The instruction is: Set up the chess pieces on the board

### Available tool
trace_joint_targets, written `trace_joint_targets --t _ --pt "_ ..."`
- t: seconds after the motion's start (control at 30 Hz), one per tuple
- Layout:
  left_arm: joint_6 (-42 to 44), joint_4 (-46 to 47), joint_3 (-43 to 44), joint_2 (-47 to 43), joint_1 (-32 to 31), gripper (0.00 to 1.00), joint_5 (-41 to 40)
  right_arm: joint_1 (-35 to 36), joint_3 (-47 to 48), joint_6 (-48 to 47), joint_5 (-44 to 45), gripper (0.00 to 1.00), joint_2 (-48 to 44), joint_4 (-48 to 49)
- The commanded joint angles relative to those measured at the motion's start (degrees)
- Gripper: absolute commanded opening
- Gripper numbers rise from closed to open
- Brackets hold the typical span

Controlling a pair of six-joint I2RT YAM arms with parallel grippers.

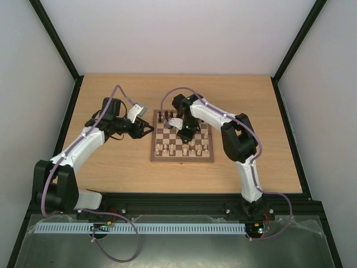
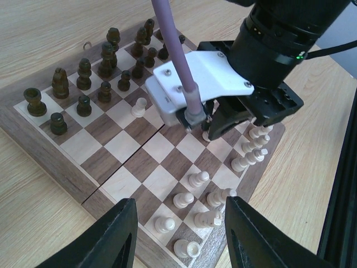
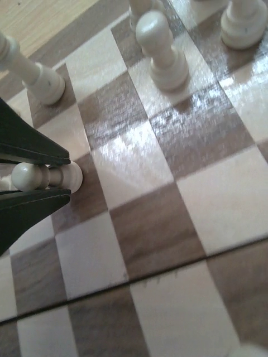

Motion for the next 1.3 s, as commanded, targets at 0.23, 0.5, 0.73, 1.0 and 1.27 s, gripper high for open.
trace_joint_targets --t 0.23,0.5,0.73,1.0,1.27 --pt "-0.8 1.67 -1.68 -1.17 0.47 0.47 1.43 2.02 -3.03 -1.78 -1.94 0.09 -1.7 -5.92" --pt "-1.09 2.2 -2.01 -1.14 0.47 0.47 1.6 2.48 -3.83 -1.8 -1.58 0.1 -2.42 -5.91" --pt "-0.92 2.18 -2.34 -1.31 0.51 0.47 1.5 2.54 -2.08 -0.78 -0.69 0.23 -2.47 -5.5" --pt "-0.72 1.83 -2.48 -1.42 0.47 0.47 1.47 0.61 4.69 -1.34 -3.56 0.31 -2.54 -9.17" --pt "-1.08 2.14 -1.99 -0.77 0.47 0.47 1.77 -3.65 8.03 0.66 -2.22 0.28 -2.27 -8.27"
